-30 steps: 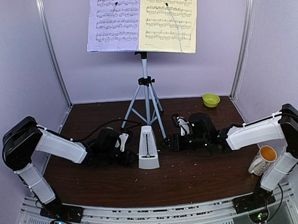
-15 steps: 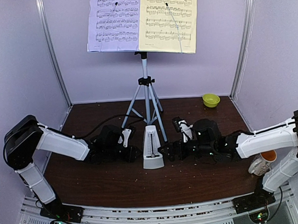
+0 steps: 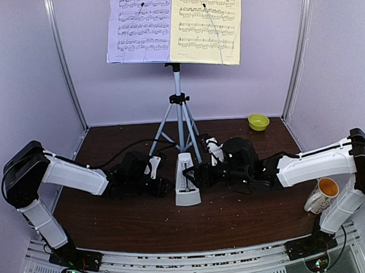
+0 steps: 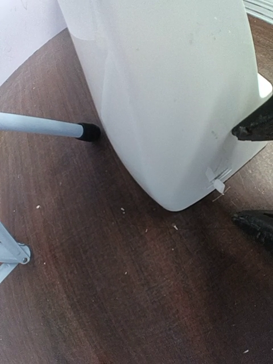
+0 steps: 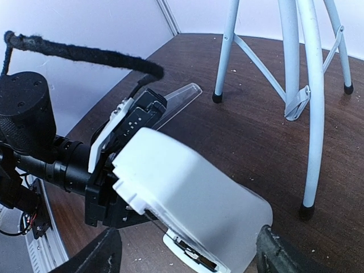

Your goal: Set up the instrument practice props

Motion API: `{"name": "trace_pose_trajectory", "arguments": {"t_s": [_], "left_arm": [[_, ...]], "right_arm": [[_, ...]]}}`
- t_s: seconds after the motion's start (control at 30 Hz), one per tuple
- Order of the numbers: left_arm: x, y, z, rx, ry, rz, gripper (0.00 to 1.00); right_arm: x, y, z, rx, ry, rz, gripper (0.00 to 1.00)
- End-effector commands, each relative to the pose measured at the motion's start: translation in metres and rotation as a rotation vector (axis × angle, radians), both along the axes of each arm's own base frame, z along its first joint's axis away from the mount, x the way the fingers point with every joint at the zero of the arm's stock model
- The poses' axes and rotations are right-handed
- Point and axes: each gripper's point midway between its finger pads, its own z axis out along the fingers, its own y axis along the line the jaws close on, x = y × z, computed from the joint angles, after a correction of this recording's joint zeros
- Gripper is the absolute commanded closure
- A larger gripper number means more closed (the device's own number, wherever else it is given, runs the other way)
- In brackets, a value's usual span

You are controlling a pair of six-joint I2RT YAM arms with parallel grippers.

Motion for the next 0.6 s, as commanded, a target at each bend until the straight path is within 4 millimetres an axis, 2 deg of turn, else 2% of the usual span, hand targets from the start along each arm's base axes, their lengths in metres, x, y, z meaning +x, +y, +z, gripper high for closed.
{"name": "trace_pose_trajectory", "arguments": {"t_s": [0.0, 0.17, 0.43, 0.57], "left_arm": [[0.0077, -0.0079, 0.0251, -0.034, -0.064, -0.007, 0.57], [0.007, -0.0069, 0.0259, -0.032, -0.067, -0.008, 0.57], [0.0048, -0.0045, 0.0249, -0.023, -0.068, -0.012, 0.57], [0.0064, -0.005, 0.0262, -0.021, -0.074, -0.012, 0.57]], "right_arm": [[0.0114, 0.0018, 0.0046, -0.019, -0.021, -0.056, 0.22], [0.0173, 0.0003, 0.0007, -0.039, -0.009, -0.09, 0.35], [0.0155, -0.0044, -0.0036, -0.045, 0.003, -0.101, 0.54], [0.0138, -0.0066, -0.0038, -0.048, 0.003, -0.099, 0.59]]}}
